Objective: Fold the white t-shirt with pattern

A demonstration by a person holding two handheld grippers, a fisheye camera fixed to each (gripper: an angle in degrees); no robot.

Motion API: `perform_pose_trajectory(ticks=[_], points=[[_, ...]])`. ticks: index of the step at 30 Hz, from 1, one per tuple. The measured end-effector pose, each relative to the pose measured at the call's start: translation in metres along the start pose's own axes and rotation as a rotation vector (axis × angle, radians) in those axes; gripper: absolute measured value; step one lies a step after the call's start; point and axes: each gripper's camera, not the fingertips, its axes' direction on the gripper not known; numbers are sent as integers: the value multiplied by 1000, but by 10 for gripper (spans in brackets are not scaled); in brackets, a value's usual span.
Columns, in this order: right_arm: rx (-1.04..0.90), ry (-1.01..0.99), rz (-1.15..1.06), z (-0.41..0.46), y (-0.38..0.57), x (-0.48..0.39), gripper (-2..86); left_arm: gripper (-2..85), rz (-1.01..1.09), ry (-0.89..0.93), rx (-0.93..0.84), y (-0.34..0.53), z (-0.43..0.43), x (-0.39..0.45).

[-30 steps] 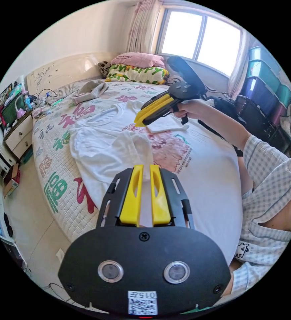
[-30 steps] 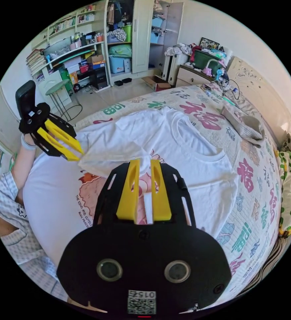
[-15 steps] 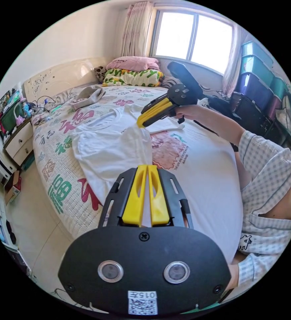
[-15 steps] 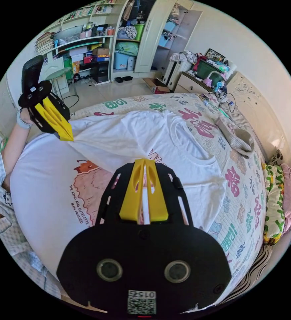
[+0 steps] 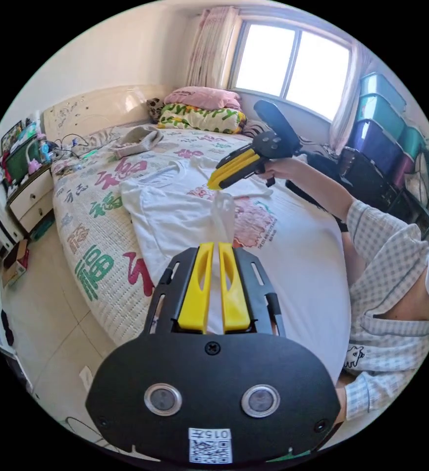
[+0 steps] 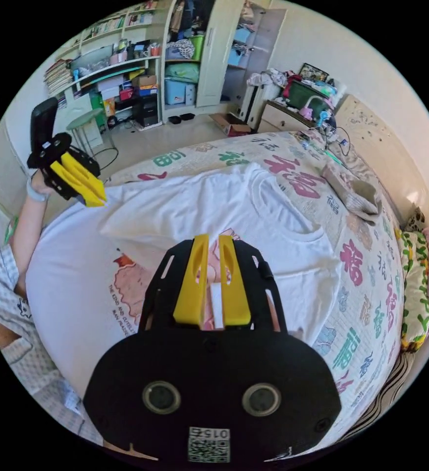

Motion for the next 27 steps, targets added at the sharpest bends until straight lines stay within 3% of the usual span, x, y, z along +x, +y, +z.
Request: perform_pose_trajectory(ticks=[4, 7, 10, 13, 16, 18, 22, 27], points=[[-105, -184, 97, 25, -34, 32, 80, 1, -113, -108, 42, 0, 3, -18], [-142, -281, -2, 24, -21, 18, 82, 2, -58, -81, -7, -10, 19, -12], [-136, -138, -122, 11, 10, -13, 85, 3, 54, -46, -97, -26, 42, 8], [-145, -19, -158, -1, 31, -28, 83, 6, 125, -111, -320, -32, 80, 22], [-160, 17, -131, -15, 39, -22, 88, 9, 125, -119, -319, -34, 81, 24], [-102, 17, -82, -34, 46, -7, 89, 12, 89, -98, -243, -35, 65, 16], [42, 103, 119, -67, 61, 58, 88, 27, -107, -71, 103, -59, 7, -34], [54, 172, 381, -46, 64, 140, 111, 74, -282, -211, 46, -135, 53, -103]])
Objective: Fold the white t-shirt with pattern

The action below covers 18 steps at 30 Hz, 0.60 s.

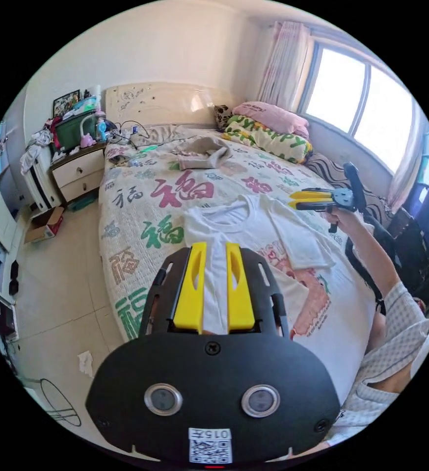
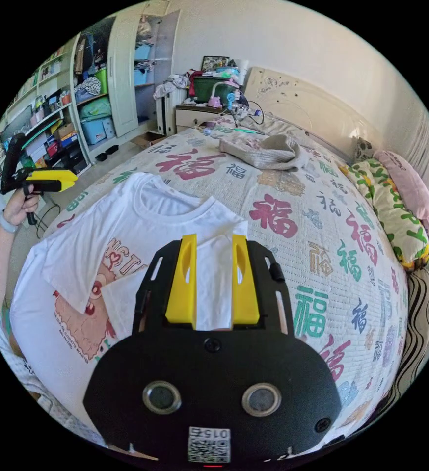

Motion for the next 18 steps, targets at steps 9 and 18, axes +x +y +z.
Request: perform_pose_trajectory(ticks=[9, 18], points=[[-195, -43, 28, 65, -9, 28, 57, 48, -119, -79, -234, -59, 178, -37], [16, -58, 138, -18, 55, 51, 14, 6, -137, -42, 10, 0, 122, -53]])
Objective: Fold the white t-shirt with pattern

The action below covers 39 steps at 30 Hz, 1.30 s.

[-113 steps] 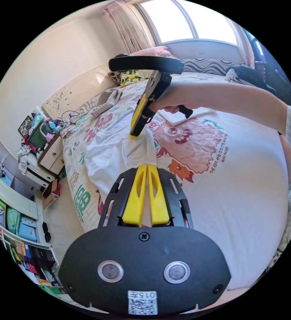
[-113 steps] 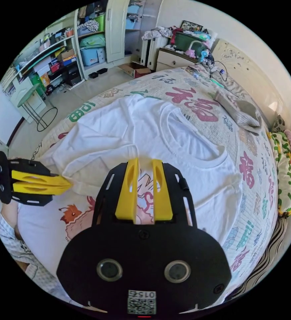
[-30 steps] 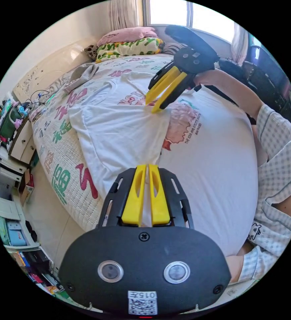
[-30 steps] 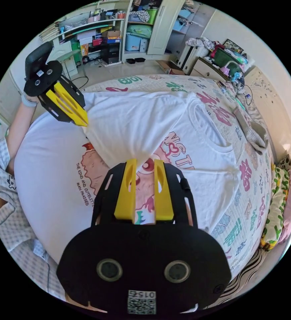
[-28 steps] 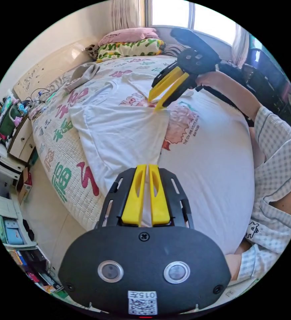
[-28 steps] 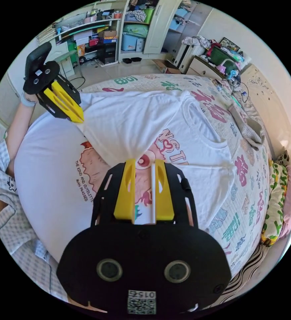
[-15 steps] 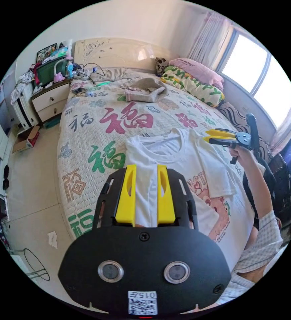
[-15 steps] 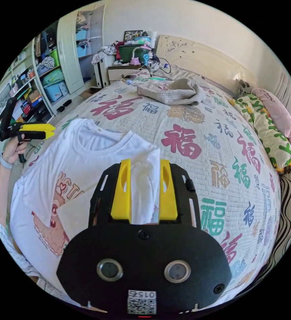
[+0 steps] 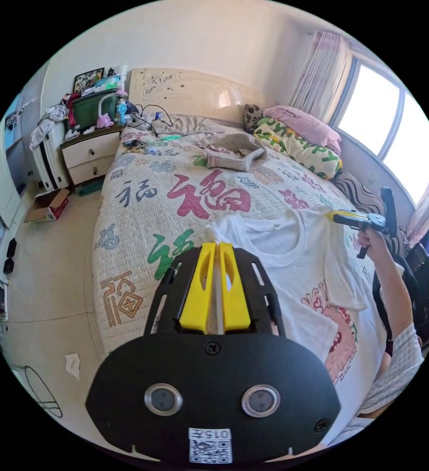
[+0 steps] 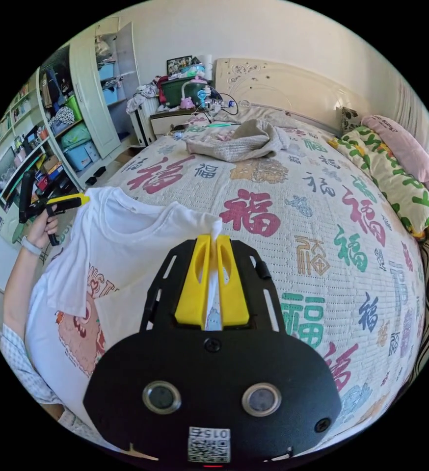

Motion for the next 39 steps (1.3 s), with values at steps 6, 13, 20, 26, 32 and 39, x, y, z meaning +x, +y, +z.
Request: perform_pose_trajectory(ticks=[6, 13, 20, 26, 32, 39], points=[[125, -62, -133, -109, 89, -27, 12, 3, 164, 104, 196, 77, -106, 38], [223, -139, -444, -245, 304, -96, 19, 4, 435, 133, 298, 296, -255, 127], [-157, -158, -559, -201, 498, -159, 71, 3, 460, 75, -172, 528, -224, 176], [13, -47, -655, -217, 567, -190, 76, 6, 518, -2, 59, 607, -266, 224], [51, 94, -797, -197, 611, -215, 53, 5, 643, -155, -59, 624, -202, 264], [84, 109, -773, -200, 659, -203, 1, -3, 559, -145, 41, 666, -213, 259]])
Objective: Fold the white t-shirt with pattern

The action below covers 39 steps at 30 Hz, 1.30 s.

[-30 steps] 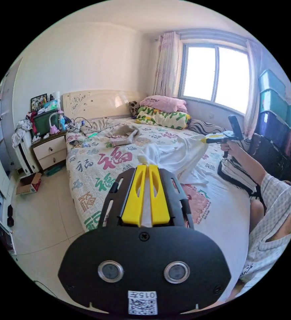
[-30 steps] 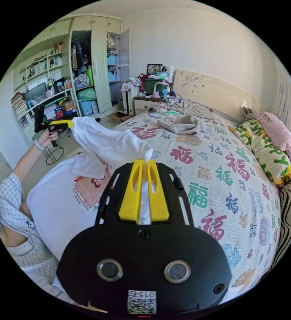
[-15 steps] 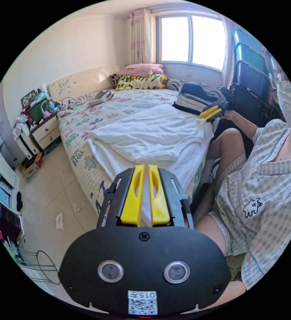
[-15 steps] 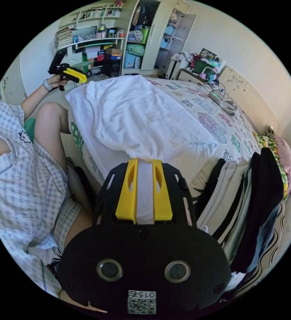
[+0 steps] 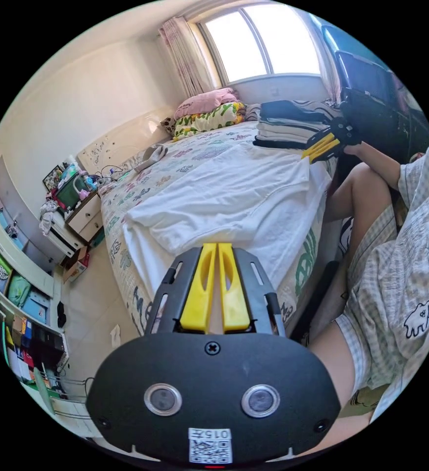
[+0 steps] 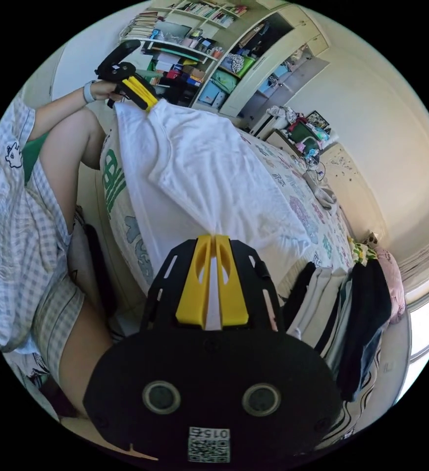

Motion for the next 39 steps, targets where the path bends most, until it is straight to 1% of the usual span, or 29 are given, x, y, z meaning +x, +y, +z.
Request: perform_pose_trajectory(ticks=[2, 3, 5, 7, 10, 11, 13, 15, 17, 21, 24, 27, 30, 32, 33, 34, 35, 37, 39], points=[[44, -40, 40, -14, 17, 2, -5, -3, -2, 5, 50, 10, -15, 4], [47, -43, 46, -16, 21, 2, -6, -4, 3, 35, 69, 12, -20, 4], [64, -54, 50, -23, 34, -1, -8, -2, 9, 151, 178, 25, -46, 0], [74, -68, 65, -24, 42, -2, -8, 1, 4, 139, 227, 36, -62, -2], [62, -90, 83, -19, 47, -4, -8, 14, -80, 49, 223, 46, -64, -14], [54, -85, 75, -17, 47, -7, -8, 40, -111, 32, 206, 45, -60, -19], [46, -76, 59, -15, 45, -11, -8, 65, -106, 22, 156, 39, -49, -19], [41, -70, 48, -13, 42, -15, -8, 73, -90, 48, 109, 28, -36, -17], [30, -59, 30, -10, 39, -19, -8, 63, -101, 83, 86, 11, -23, -18], [22, -37, 15, -9, 38, -22, -8, 10, -139, 96, 90, -4, -22, -29], [34, -28, 29, -14, 44, -18, -7, 0, -108, 165, 92, -7, -36, -40], [63, -35, 53, -22, 53, -9, -7, -3, -103, 213, 169, 5, -69, -58], [73, -88, 30, -27, 58, -3, -5, -4, -137, 294, 262, 24, -102, -89], [71, -164, -32, -34, 60, 0, 1, -4, -119, 416, 299, 34, -117, -110], [73, -183, -38, -35, 61, 1, 4, -4, -118, 437, 293, 36, -118, -115], [60, -215, -39, -34, 60, 5, 13, -4, -110, 470, 250, 35, -116, -122], [15, -241, -44, -29, 57, 8, 24, -3, -93, 488, 173, 31, -108, -126], [-53, -278, -43, -20, 52, 14, 42, -3, -93, 472, 75, 22, -100, -131], [-36, -289, 24, -23, 49, 29, 51, -2, -73, 475, 71, 15, -106, -138]])
